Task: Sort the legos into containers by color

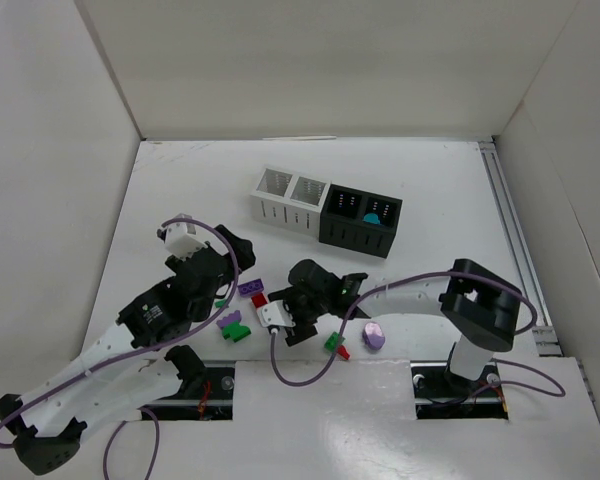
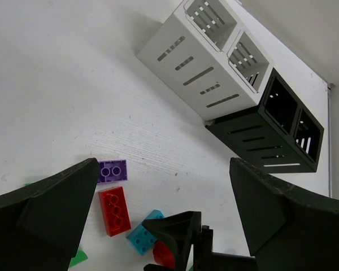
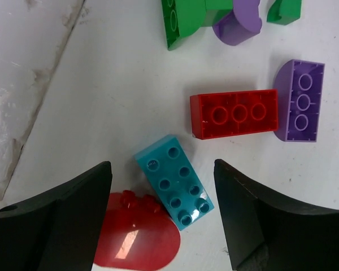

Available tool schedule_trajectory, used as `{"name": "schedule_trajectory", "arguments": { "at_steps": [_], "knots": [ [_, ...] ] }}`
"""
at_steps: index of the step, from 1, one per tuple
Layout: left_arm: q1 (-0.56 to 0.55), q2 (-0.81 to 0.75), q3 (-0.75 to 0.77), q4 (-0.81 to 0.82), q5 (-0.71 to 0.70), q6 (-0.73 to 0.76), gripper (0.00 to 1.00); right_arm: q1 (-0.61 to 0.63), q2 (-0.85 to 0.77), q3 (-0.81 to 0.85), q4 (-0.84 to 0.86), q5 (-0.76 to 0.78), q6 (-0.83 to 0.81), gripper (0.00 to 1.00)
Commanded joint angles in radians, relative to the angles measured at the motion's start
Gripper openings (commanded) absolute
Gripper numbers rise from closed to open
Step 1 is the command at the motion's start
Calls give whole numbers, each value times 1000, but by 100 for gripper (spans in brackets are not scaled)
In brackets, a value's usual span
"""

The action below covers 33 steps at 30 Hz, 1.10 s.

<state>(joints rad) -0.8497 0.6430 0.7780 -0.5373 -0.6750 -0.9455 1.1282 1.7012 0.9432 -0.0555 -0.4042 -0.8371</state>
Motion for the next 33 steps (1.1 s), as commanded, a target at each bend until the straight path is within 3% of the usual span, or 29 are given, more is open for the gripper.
{"name": "schedule_trajectory", "arguments": {
  "at_steps": [1,6,15,20,29,33],
  "knots": [
    [-2,6,-8,0,-26,-9,100,10,20,48,37,11,16,77],
    [-2,6,-8,0,-35,-9,100,10,20,48,37,129,47,76],
    [-2,6,-26,0,-46,-10,100,10,95,86,-3,111,46,72],
    [-2,6,-26,-10,-64,-29,100,10,95,95,-26,91,33,55],
    [-2,-34,-26,-53,-103,-84,100,10,118,138,-81,59,12,53],
    [-2,-46,-26,-53,-103,-84,100,10,138,166,-119,59,3,38]
  ]
}}
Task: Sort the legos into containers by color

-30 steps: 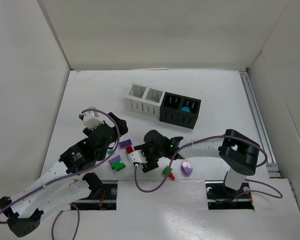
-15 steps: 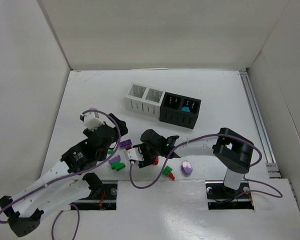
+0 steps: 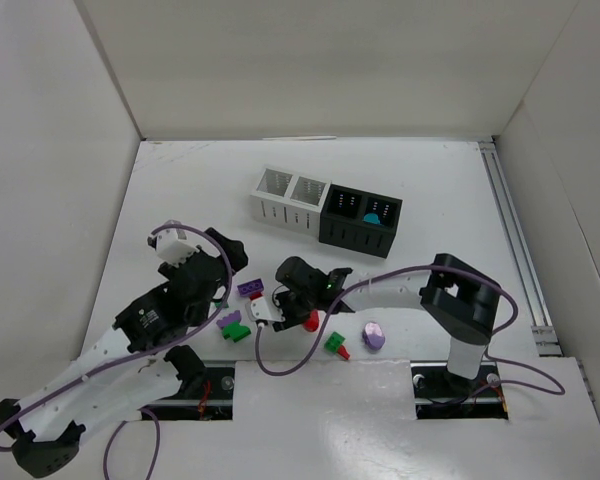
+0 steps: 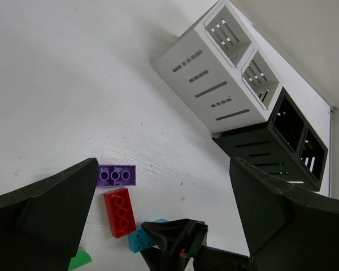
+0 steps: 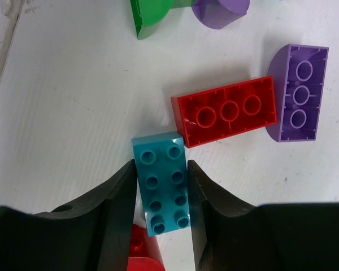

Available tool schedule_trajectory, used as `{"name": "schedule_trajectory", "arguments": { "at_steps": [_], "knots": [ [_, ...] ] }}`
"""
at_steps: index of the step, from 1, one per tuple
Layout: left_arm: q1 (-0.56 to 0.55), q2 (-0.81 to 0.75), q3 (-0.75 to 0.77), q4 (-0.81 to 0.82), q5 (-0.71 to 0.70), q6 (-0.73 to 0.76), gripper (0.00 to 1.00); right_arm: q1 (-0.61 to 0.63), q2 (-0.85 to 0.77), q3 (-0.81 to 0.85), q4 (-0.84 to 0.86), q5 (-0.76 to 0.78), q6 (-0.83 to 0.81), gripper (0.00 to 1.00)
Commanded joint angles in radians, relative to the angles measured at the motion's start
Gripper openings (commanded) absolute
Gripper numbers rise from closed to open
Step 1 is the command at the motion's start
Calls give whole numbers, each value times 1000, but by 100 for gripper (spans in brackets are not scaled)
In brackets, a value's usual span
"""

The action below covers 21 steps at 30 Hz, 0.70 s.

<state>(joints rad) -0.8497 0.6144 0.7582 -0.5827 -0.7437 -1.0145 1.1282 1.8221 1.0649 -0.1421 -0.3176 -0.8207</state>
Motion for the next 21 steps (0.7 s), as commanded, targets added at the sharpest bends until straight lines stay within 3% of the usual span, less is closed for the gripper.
{"name": "schedule_trajectory", "arguments": {
  "at_steps": [1,4,11,18,21],
  "knots": [
    [-2,-18,-7,-8,-34,-15,100,10,17,44,-33,-28,-14,35],
    [-2,-18,-16,-8,-25,-24,100,10,8,55,-33,-28,-23,26],
    [-2,53,-25,27,30,-13,100,1,-127,82,-33,57,-12,21],
    [7,194,-49,142,90,19,100,-188,-306,70,-33,103,29,20],
    [8,254,-40,142,99,19,100,-341,-391,50,-33,89,52,20]
  ]
}}
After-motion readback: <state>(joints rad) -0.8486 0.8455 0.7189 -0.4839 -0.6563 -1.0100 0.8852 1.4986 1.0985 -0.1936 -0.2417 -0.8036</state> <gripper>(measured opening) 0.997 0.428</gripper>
